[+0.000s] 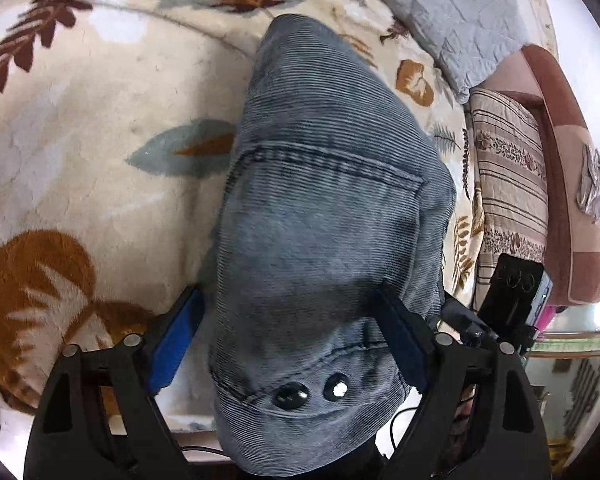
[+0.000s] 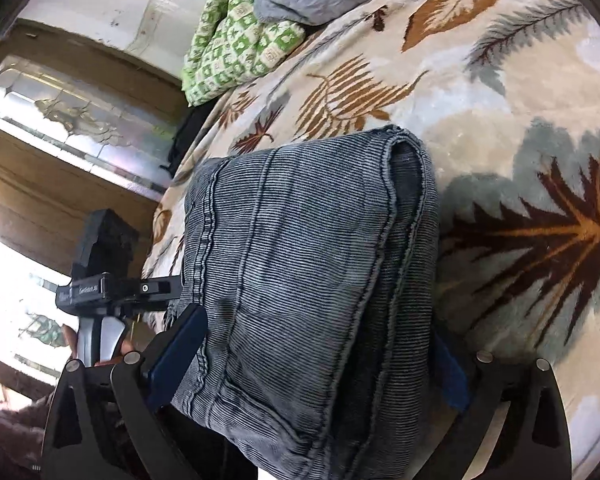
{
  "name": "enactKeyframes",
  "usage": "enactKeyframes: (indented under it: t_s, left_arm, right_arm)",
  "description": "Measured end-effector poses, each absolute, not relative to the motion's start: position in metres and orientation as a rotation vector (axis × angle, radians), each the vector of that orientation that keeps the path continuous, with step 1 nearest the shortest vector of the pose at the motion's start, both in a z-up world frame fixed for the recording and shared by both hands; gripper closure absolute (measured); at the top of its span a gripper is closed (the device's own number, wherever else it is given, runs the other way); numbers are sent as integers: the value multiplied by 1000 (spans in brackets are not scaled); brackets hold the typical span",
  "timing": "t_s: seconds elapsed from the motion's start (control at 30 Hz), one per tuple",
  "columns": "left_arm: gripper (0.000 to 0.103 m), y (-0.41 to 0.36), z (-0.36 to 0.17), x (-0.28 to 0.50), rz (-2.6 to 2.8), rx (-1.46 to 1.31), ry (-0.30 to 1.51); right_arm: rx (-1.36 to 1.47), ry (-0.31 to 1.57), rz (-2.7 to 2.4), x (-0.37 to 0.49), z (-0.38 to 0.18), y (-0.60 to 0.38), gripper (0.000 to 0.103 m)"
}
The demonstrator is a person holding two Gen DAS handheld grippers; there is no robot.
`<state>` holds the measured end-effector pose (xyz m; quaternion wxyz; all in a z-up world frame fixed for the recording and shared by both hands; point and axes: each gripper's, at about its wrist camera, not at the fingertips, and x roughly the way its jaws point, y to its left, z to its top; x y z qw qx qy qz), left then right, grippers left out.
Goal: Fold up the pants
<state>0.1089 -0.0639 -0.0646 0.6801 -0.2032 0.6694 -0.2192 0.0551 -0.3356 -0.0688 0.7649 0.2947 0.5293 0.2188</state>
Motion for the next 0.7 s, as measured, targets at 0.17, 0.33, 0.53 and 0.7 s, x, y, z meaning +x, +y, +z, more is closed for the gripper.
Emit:
enactKeyframes:
  t_s: [0.17, 0.33, 0.53, 0.7]
  left_arm:
    - [55, -65, -56, 105, -608, -531, 1496]
    - [61, -61, -53, 106, -612, -527, 1511]
    - [62, -55, -21, 109, -620, -455, 1429]
    - [63, -39, 10, 119, -611, -412, 1342]
  right_arm:
    - [559, 1197, 441, 53, -59, -321, 15]
    - [412, 1278, 415, 56, -56, -301, 21]
    - [474, 1217, 514, 55, -23, -288, 21]
    - [474, 1192, 542, 65, -8, -274, 21]
